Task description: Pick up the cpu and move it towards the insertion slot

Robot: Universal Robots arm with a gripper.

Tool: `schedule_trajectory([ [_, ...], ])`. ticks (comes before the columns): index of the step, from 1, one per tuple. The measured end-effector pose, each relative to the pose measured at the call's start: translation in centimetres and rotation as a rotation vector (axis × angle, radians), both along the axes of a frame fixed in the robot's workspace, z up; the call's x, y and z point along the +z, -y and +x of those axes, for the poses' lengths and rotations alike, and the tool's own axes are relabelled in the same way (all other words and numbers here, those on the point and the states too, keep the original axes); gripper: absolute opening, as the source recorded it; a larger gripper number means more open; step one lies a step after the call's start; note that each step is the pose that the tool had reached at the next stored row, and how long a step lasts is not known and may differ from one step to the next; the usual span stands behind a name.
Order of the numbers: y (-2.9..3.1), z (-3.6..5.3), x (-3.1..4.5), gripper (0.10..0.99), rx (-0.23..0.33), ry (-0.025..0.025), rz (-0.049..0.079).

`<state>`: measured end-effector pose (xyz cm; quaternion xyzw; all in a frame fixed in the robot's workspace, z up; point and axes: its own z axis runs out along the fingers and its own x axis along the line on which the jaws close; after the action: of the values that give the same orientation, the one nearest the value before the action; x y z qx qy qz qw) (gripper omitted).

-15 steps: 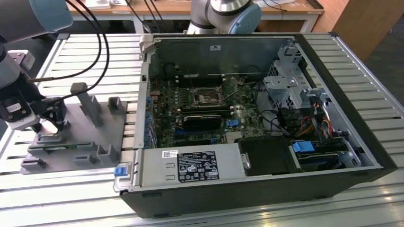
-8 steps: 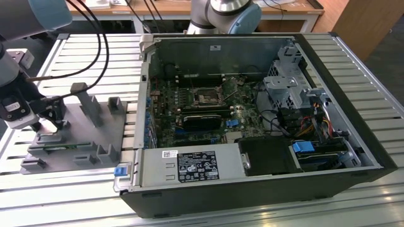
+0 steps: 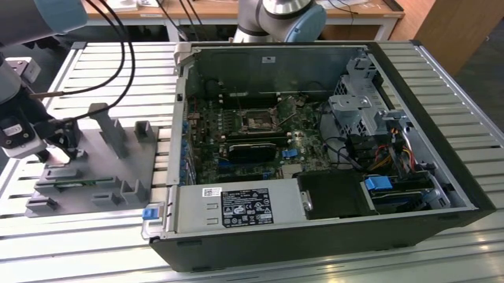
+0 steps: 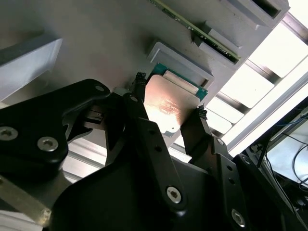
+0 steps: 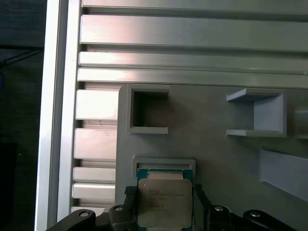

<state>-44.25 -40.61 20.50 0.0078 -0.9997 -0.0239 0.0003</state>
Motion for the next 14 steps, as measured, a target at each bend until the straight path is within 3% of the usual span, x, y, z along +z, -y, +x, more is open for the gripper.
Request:
schedule_trajectory([
  [14,0.00,0.00,0.54,0.545,0.000,0.0000,0.000],
])
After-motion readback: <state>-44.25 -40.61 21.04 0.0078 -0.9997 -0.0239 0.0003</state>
